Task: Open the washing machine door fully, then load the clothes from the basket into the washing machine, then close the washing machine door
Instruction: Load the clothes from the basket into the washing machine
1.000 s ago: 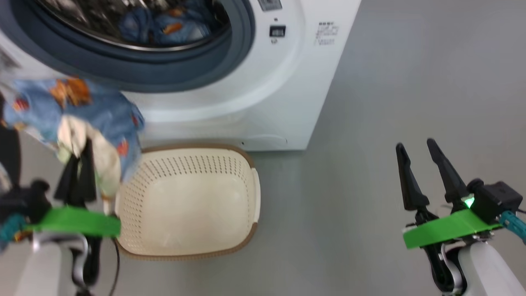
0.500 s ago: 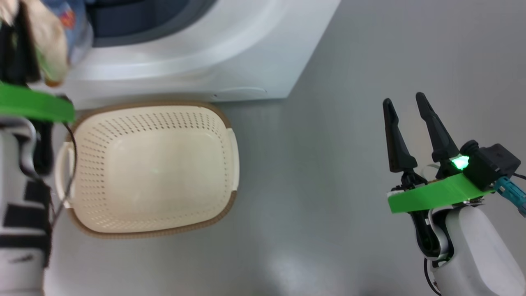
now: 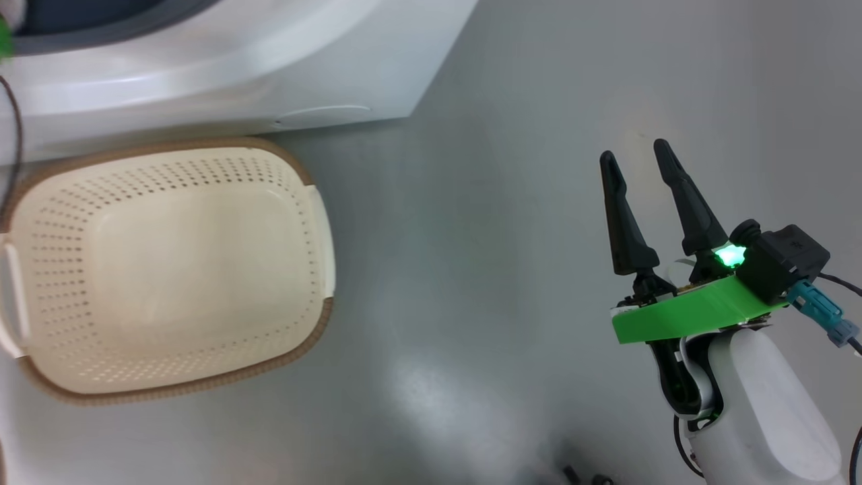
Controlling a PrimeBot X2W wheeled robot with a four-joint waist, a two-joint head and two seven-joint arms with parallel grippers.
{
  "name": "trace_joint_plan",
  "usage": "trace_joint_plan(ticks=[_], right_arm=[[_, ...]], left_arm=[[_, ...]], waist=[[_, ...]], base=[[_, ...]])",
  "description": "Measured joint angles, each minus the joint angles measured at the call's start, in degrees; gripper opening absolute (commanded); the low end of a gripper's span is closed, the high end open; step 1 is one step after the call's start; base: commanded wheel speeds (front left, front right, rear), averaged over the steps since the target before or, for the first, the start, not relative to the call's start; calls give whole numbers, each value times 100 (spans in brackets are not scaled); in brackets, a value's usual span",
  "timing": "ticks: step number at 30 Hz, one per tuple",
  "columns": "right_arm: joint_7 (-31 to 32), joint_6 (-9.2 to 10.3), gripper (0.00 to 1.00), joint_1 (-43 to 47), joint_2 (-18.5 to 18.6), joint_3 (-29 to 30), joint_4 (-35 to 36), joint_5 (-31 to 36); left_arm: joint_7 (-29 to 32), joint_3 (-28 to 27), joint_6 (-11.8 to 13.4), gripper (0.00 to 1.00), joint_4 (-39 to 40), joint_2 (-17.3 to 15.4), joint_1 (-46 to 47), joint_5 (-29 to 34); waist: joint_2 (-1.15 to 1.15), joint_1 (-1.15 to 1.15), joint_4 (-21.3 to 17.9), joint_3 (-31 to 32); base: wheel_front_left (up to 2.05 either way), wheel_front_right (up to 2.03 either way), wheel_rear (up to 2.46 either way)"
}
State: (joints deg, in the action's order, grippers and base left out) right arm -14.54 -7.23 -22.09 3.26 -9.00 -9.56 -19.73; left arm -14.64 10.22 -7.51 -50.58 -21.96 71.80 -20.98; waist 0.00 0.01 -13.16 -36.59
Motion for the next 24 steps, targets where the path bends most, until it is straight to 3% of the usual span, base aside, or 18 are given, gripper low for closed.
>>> trace_joint_plan(ticks=[8, 9, 10, 24], right_arm=[[0, 0, 100, -9, -19, -80, 35, -90], [0, 0, 100, -8, -22, -92, 37, -105], [0, 0, 100, -8, -24, -100, 38, -121], [0, 0, 100, -107, -37, -90, 59, -148]], left_arm=[[-1, -60, 0, 0, 249, -89, 443, 179], [-7, -140, 0, 25, 264, -94, 455, 191], [-7, -156, 0, 100, 242, -111, 456, 225], [-7, -522, 7, 100, 146, -68, 325, 479]], waist=[[0, 0, -261, -190], [0, 0, -284, -206], [0, -1, -303, -221], [0, -1, -275, -244]], base=[[0, 0, 0], [0, 0, 0], [0, 0, 0], [0, 0, 0]])
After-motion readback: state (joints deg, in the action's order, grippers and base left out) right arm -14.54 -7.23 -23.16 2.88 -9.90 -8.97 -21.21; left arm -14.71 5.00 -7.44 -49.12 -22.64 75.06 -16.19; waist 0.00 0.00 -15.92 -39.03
